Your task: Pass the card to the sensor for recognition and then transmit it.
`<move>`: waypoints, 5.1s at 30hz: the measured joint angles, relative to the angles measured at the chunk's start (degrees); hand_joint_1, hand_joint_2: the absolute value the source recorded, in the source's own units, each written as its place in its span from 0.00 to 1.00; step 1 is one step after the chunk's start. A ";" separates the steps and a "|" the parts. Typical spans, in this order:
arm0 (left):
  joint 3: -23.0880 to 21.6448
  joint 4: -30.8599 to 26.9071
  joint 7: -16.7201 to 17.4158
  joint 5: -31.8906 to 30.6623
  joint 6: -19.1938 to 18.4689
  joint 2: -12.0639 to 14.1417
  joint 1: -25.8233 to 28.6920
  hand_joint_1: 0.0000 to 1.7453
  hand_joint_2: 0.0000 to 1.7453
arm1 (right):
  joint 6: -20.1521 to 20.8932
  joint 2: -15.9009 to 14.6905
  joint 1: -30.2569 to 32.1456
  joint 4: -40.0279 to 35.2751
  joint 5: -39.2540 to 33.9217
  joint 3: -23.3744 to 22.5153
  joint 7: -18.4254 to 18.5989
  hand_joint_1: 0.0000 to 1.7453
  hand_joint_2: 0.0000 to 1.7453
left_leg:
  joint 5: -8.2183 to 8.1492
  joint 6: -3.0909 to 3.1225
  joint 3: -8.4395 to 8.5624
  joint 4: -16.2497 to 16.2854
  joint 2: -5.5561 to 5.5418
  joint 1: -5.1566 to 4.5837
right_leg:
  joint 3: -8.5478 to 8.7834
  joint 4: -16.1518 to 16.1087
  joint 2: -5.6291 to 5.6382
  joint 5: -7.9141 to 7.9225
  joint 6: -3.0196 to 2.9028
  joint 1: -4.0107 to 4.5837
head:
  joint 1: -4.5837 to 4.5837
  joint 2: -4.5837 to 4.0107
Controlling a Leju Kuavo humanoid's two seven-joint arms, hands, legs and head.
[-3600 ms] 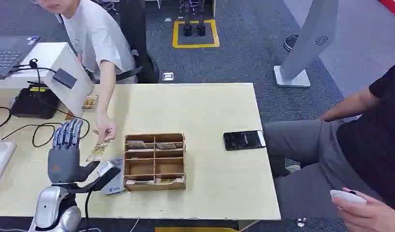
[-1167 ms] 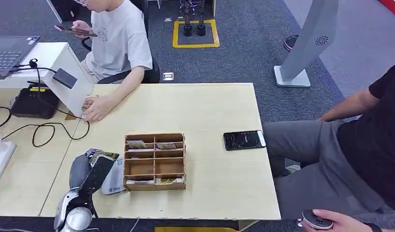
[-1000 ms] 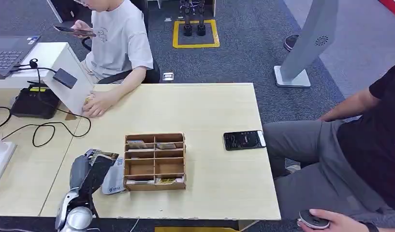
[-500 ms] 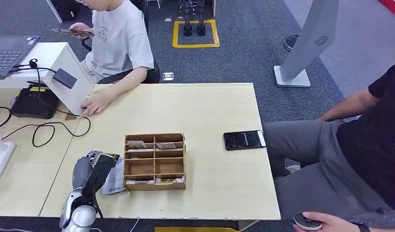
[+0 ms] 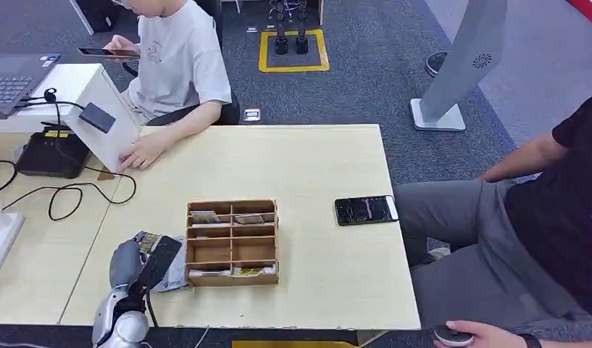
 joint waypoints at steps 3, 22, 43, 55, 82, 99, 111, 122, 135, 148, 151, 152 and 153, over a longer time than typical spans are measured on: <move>0.04 1.20 -0.09 -0.39 1.16 -0.04 -0.05 1.00 1.00 | -0.02 0.00 -0.01 0.00 0.02 0.15 0.00 0.00 0.00 | 0.00 0.00 0.01 0.00 0.00 0.00 | 0.00 0.00 0.00 0.00 0.00 0.00 | 0.02 0.00; 0.92 6.05 -0.61 -3.12 4.13 -0.48 -1.27 1.00 1.00 | -0.44 0.00 0.00 0.02 -0.24 0.41 -0.39 0.00 0.00 | 0.00 0.00 0.18 -0.01 0.00 0.00 | 0.20 0.00 -0.01 0.00 0.00 0.00 | 0.02 0.00; 2.16 -12.19 -8.00 30.38 -10.63 -1.40 -0.42 1.00 1.00 | -0.72 0.00 0.04 0.02 -0.59 0.39 -0.85 0.00 0.00 | 0.03 0.02 0.15 0.01 -0.11 0.00 | 0.16 0.00 -0.11 0.00 0.00 0.00 | 0.02 0.00; -1.44 -13.86 -9.55 5.08 5.49 1.99 -9.23 1.00 1.00 | 0.48 0.00 -0.70 0.02 0.22 2.18 -0.50 0.00 0.00 | 0.05 0.00 0.15 0.01 -0.10 0.00 | 0.15 0.01 -0.10 0.03 -0.03 0.00 | 0.02 0.00; -8.02 1.66 -7.28 -17.35 16.44 7.06 -18.64 0.00 1.00 | 1.40 0.00 -2.24 0.17 -1.40 7.47 -0.59 0.00 1.00 | 0.09 -0.04 0.09 0.01 -0.06 0.00 | 0.05 0.02 -0.02 0.06 -0.06 0.00 | 0.02 0.00; -17.93 -23.88 -8.79 -11.21 -7.37 14.98 -3.86 0.00 1.00 | 0.59 -0.02 -0.19 0.17 -4.70 7.08 -0.83 0.00 1.00 | 0.07 -0.04 -0.06 0.00 0.00 0.01 | -0.12 0.01 0.04 0.04 -0.07 0.01 | 0.02 0.02; -27.17 -36.68 -10.12 -10.25 -12.18 19.93 -0.07 0.00 1.00 | 0.57 -0.15 0.02 0.07 -4.79 6.08 -0.68 0.00 1.00 | 0.08 -0.04 -0.07 0.01 -0.02 0.00 | -0.09 0.01 0.01 0.06 -0.06 0.00 | 0.02 0.00; -33.09 -36.30 -6.42 -16.85 -15.28 24.11 -0.30 0.00 1.00 | 0.50 -0.17 0.01 -0.13 -4.57 5.86 -0.59 0.00 1.00 | 0.08 -0.05 -0.07 0.00 0.00 0.02 | -0.12 0.02 0.02 0.05 -0.07 0.01 | 0.00 0.00; -35.17 -33.70 -3.10 -20.26 -15.83 28.72 -0.42 0.00 1.00 | 0.50 -0.17 0.01 -0.17 -4.63 5.49 -0.55 0.00 1.00 | 0.08 -0.05 -0.08 0.00 -0.01 0.01 | -0.11 0.02 0.02 0.05 -0.07 0.01 | 0.02 0.00; -35.26 -32.96 -3.23 -18.48 -17.88 30.05 -0.41 0.00 1.00 | 0.55 -0.17 0.00 -0.20 -4.59 4.90 -0.81 0.00 1.00 | 0.08 -0.05 -0.08 0.00 -0.02 0.02 | -0.11 0.02 0.02 0.05 -0.07 0.01 | 0.02 0.00; -35.28 -32.96 -5.68 -12.17 -19.65 30.01 0.07 0.00 1.00 | 0.57 -0.17 -0.01 -0.20 -4.35 4.63 -0.85 0.00 1.00 | 0.08 -0.05 -0.08 0.00 -0.02 0.02 | -0.11 0.02 0.01 0.05 -0.07 0.01 | 0.00 0.02; -35.30 -32.98 -5.66 -11.67 -20.24 30.01 0.09 0.00 1.00 | 0.57 -0.17 -0.02 -0.20 -4.33 4.63 -0.85 0.00 1.00 | 0.08 -0.05 -0.08 0.00 -0.02 0.02 | -0.11 0.02 0.01 0.05 -0.07 0.01 | 0.02 0.00; -35.32 -32.98 -5.66 -10.93 -20.93 30.03 0.11 0.00 1.00 | 0.57 -0.17 -0.02 -0.20 -4.26 4.63 -0.85 0.00 1.00 | 0.08 -0.05 -0.09 0.00 -0.02 0.02 | -0.11 0.02 0.01 0.05 -0.07 0.01 | 0.02 0.00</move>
